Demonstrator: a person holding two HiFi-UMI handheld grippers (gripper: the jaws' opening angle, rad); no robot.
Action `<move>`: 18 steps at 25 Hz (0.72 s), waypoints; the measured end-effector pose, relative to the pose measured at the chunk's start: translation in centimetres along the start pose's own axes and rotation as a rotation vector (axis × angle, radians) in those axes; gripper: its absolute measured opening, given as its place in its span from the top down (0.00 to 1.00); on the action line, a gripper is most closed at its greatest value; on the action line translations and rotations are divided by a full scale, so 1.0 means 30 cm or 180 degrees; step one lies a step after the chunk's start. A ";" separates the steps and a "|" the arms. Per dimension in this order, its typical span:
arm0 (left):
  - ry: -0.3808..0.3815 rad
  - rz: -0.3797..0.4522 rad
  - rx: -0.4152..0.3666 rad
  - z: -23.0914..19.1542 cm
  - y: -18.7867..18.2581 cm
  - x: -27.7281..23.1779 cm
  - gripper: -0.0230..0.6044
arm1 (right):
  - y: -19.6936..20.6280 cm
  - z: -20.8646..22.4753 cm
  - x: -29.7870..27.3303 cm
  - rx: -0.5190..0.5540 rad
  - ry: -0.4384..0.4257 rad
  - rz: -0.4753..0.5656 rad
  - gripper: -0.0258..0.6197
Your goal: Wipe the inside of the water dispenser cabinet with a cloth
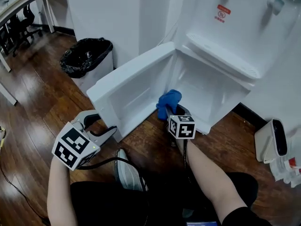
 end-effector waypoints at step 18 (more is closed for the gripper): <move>0.0288 0.0294 0.0299 0.000 -0.041 0.051 0.61 | -0.738 -0.312 0.449 0.0286 -0.0786 0.1798 0.79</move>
Point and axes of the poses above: the fingertips, and each gripper's own axes: x backward along the fingers, z to its right, y out of its underside, the point moved 7 cm from there along x, backward along the fingers
